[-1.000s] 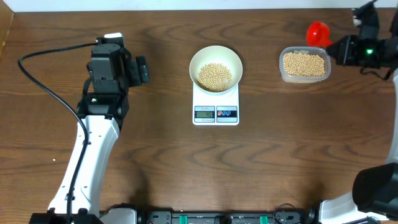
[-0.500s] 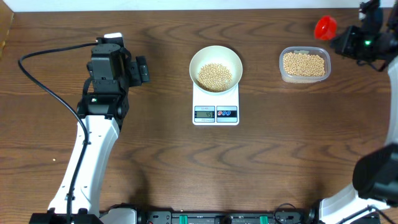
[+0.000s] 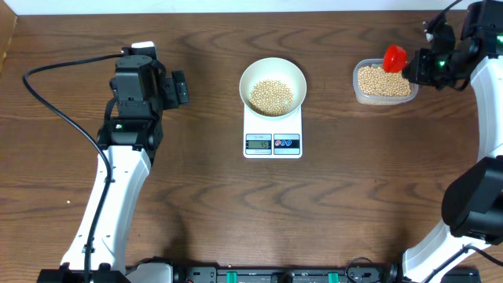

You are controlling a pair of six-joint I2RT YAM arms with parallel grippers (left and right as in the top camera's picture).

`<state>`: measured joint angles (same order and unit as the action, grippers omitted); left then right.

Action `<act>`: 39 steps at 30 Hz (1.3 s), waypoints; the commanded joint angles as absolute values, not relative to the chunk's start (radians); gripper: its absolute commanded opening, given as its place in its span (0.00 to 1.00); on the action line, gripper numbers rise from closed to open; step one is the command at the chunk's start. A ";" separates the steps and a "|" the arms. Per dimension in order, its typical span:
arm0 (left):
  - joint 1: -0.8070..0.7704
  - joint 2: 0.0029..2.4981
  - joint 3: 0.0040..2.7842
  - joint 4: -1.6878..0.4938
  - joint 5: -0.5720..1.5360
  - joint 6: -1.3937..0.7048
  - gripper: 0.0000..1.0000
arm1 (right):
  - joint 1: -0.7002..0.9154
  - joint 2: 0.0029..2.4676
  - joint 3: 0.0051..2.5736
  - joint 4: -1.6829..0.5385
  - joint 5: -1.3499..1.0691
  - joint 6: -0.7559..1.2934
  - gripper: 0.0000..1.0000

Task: Scoop item into bowl and weigh 50g on scale
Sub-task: 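Dip the red scoop into the soybeans again with the right gripper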

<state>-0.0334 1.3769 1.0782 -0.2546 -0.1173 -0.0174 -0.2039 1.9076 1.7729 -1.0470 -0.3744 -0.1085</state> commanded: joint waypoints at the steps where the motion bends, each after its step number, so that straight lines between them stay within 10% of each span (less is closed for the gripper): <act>1: -0.029 1.382 1.084 -0.254 -0.115 0.000 0.99 | -0.169 1.903 1.783 -1.048 -0.267 -0.200 0.01; 39: -0.029 1.382 1.084 -0.254 -0.116 0.000 0.99 | -0.158 2.048 1.777 -1.063 -0.380 -0.217 0.01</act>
<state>-0.0334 1.3769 1.0782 -0.2546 -0.1173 -0.0177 -0.1379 2.0357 1.7729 -1.0561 -0.3454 -0.2237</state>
